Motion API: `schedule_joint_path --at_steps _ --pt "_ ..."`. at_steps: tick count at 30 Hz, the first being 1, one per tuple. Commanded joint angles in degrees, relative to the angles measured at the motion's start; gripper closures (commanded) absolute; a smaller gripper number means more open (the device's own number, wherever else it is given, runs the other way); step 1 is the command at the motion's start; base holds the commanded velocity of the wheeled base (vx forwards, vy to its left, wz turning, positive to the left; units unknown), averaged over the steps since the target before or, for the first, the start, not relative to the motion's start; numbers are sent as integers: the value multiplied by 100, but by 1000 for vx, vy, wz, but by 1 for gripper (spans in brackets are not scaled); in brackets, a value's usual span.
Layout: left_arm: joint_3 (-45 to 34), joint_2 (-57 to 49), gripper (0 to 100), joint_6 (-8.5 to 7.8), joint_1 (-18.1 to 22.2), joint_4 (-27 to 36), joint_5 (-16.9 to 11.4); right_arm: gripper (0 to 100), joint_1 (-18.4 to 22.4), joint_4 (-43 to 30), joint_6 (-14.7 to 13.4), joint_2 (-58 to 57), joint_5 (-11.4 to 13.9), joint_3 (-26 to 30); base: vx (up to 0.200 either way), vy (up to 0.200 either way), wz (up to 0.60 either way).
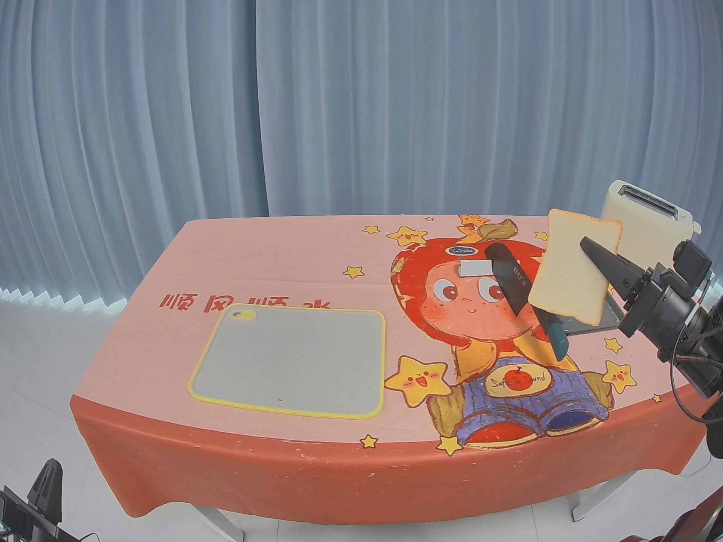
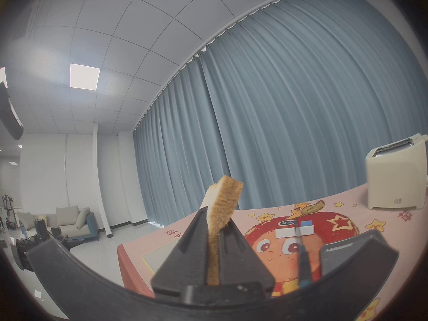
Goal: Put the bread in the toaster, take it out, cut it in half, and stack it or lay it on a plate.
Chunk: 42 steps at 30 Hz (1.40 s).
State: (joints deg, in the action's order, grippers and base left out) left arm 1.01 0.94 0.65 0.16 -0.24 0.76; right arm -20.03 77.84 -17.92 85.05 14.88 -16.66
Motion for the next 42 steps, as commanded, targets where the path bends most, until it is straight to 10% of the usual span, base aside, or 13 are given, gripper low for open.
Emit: schedule_joint_path --at_steps 1,15,42 --pt "-101 -24 100 6 2 -2 4 100 -124 -5 -10 82 -38 -3 0 200 0" --pt "-101 -24 100 6 2 -2 4 100 -651 -23 -581 231 -434 -21 0 200 0" --pt "-101 -24 100 -3 2 -2 -5 100 -1820 30 -2119 574 -1348 -522 0 0 0"
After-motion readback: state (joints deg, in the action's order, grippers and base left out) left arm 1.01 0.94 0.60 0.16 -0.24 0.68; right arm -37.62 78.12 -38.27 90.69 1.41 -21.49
